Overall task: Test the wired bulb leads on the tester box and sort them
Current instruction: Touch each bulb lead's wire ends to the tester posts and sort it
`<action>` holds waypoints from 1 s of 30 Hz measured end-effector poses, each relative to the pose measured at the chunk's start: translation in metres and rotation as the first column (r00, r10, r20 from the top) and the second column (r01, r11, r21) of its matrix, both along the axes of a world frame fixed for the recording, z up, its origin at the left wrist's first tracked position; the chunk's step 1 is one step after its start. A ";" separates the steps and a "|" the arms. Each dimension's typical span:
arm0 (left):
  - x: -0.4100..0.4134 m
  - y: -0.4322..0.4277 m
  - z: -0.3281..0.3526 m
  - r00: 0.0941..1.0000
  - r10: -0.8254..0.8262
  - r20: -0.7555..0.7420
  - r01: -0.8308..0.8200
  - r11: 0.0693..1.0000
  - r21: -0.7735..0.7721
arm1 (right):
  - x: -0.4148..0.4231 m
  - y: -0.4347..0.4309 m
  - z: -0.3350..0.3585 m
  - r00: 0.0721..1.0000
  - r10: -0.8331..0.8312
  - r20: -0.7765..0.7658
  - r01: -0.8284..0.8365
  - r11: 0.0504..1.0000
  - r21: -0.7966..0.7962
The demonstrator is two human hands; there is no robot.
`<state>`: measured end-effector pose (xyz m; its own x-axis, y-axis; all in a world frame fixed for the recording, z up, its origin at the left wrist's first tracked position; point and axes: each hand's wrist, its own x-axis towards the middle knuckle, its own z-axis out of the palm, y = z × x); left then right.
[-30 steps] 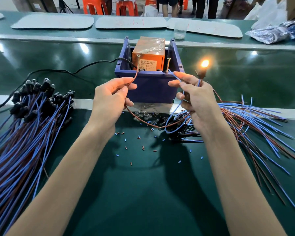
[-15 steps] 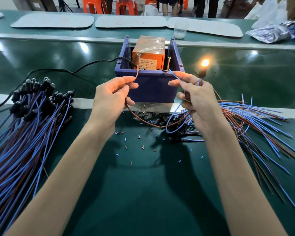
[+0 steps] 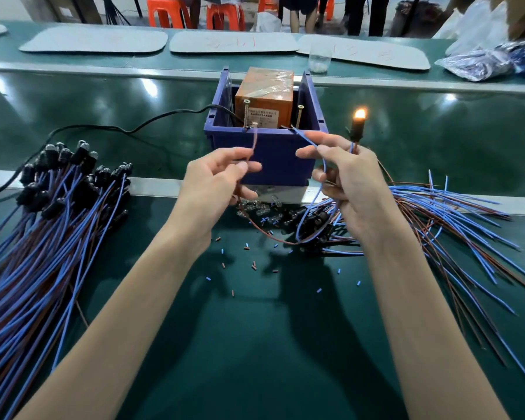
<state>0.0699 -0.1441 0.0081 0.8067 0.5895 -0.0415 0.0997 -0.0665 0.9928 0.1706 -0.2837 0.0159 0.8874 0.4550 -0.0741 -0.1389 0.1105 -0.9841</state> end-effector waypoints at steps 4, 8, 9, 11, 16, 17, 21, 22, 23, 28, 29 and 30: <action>0.002 -0.013 0.003 0.968 -0.205 -0.142 0.194 0.977 -0.086 | -0.006 0.000 0.007 0.993 0.115 0.020 -0.114 0.993 -0.030; 0.002 -0.021 0.004 0.925 -0.360 -0.123 0.338 0.925 -0.171 | -0.009 0.001 0.013 0.983 0.173 0.056 -0.162 0.973 -0.167; 0.001 -0.022 0.003 0.931 -0.350 -0.100 0.332 0.930 -0.160 | -0.009 0.001 0.015 0.984 0.151 0.090 -0.128 0.967 -0.221; 0.001 -0.022 0.002 0.958 -0.281 -0.049 0.274 0.954 -0.120 | -0.004 -0.004 0.016 0.984 0.080 0.158 -0.032 0.959 -0.281; 0.003 -0.010 0.004 0.995 0.051 0.085 -0.023 0.954 -0.298 | 0.011 -0.024 0.015 0.993 -0.052 0.104 0.081 0.953 -0.292; 0.002 -0.006 0.005 0.988 0.111 0.106 -0.064 0.924 -0.376 | 0.013 -0.029 0.017 0.997 -0.058 0.059 0.071 0.966 -0.247; 0.001 0.004 0.006 0.961 0.260 0.096 -0.150 0.779 -0.610 | 0.017 -0.043 0.025 0.992 -0.124 0.038 0.126 0.988 -0.083; 0.001 0.004 0.006 0.960 0.266 0.083 -0.154 0.754 -0.638 | 0.019 -0.046 0.026 0.987 -0.152 0.049 0.154 0.987 -0.050; 0.000 0.004 0.005 0.962 0.263 0.069 -0.155 0.740 -0.655 | 0.018 -0.046 0.028 0.982 -0.177 0.065 0.178 0.984 -0.009; 0.001 0.004 -0.002 0.950 0.312 0.024 -0.231 0.752 -0.617 | 0.016 -0.052 0.032 0.899 -0.412 0.148 0.392 0.908 0.149; 0.001 0.006 -0.003 0.939 0.345 0.015 -0.272 0.764 -0.585 | 0.018 -0.050 0.032 0.850 -0.490 0.193 0.470 0.871 0.142; 0.002 0.008 -0.003 0.926 0.377 0.010 -0.309 0.774 -0.553 | 0.022 -0.051 0.032 0.806 -0.539 0.245 0.519 0.842 0.145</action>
<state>0.0716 -0.1358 0.0050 0.5738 0.7394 -0.3522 -0.1018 0.4912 0.8651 0.1922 -0.3344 0.0482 0.9724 -0.0955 0.2128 0.2259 0.1577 -0.9613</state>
